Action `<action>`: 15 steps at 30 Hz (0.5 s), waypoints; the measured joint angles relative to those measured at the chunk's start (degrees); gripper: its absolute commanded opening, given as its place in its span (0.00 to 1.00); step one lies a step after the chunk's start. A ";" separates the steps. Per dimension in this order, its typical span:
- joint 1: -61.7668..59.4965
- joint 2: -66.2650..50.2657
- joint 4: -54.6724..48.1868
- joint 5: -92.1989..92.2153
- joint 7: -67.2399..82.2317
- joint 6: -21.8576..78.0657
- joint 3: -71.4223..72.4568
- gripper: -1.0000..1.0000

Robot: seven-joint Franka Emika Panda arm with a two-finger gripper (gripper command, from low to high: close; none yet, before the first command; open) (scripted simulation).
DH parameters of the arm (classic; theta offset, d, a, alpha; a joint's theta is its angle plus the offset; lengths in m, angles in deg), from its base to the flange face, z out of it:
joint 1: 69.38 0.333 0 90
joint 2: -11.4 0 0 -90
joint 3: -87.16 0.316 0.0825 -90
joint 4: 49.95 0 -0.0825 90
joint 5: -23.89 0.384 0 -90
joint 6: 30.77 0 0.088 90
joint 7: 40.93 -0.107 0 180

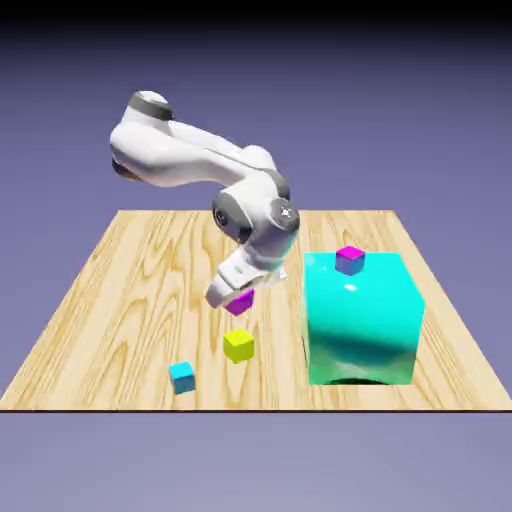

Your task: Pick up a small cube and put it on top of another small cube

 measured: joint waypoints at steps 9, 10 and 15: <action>-0.32 -18.69 2.95 -8.60 -7.04 7.45 1.31 0.00; -0.52 -20.76 3.10 -9.81 -7.75 8.45 1.63 0.00; -3.23 -25.90 2.85 -16.21 -8.31 10.96 1.53 0.00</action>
